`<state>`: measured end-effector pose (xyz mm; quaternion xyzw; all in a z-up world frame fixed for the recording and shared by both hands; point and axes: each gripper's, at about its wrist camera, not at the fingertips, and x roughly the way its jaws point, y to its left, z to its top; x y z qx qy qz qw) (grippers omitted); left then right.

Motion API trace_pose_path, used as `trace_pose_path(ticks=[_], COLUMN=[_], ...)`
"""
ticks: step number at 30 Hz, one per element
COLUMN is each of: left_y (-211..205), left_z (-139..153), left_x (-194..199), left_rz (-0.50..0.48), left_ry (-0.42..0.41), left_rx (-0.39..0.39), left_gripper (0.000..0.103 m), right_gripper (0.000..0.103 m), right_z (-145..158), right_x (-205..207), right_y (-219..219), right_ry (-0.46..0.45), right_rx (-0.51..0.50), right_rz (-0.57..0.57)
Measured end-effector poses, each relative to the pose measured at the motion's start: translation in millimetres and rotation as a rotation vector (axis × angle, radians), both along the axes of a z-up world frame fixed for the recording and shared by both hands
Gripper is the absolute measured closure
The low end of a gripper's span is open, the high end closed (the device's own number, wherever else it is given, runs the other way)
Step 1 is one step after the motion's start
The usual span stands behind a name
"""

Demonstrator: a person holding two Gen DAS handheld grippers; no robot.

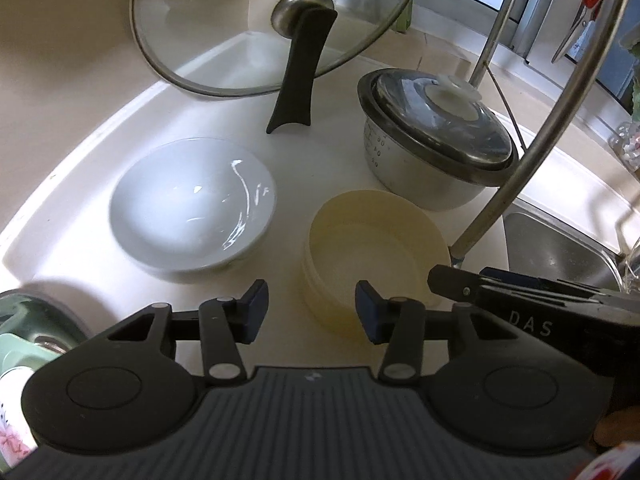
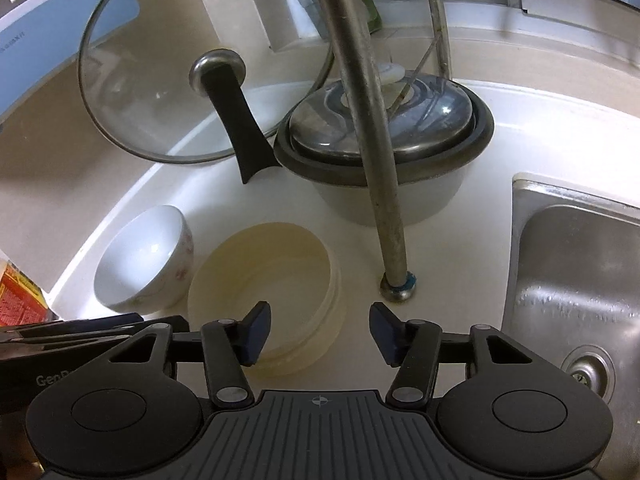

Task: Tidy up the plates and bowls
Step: 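Close the right gripper on the cream plastic bowl's rim, then lift the cream bowl and carry it over the white bowl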

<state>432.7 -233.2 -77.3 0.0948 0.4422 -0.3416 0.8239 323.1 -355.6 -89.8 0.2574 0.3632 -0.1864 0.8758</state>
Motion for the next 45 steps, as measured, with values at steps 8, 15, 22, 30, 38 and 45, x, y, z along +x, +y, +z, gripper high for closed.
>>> trace_pose_path(ticks=[8, 15, 22, 30, 38, 45], left_y=[-16, -22, -24, -26, -20, -11], left_z=[-13, -22, -27, -28, -19, -3], left_x=[11, 17, 21, 19, 13, 6], left_rz=[0.008, 0.012, 0.014, 0.005, 0.001, 0.004], left_ry=[0.024, 0.036, 0.049, 0.051, 0.044, 0.029], left_rx=[0.02, 0.032, 0.032, 0.026, 0.006, -0.028], left_gripper=[0.068, 0.071, 0.079, 0.086, 0.086, 0.086], right_gripper=[0.053, 0.063, 0.069, 0.086, 0.087, 0.087], right_z=[-9, -15, -18, -20, -12, 5], right_x=[11, 17, 21, 23, 18, 11], right_y=[-7, -9, -11, -10, -8, -4], right_ry=[0.01, 0.016, 0.02, 0.034, 0.032, 0.012], right_rx=[0.006, 0.012, 0.012, -0.002, -0.02, -0.026], right_rz=[0.006, 0.009, 0.008, 0.015, 0.023, 0.029])
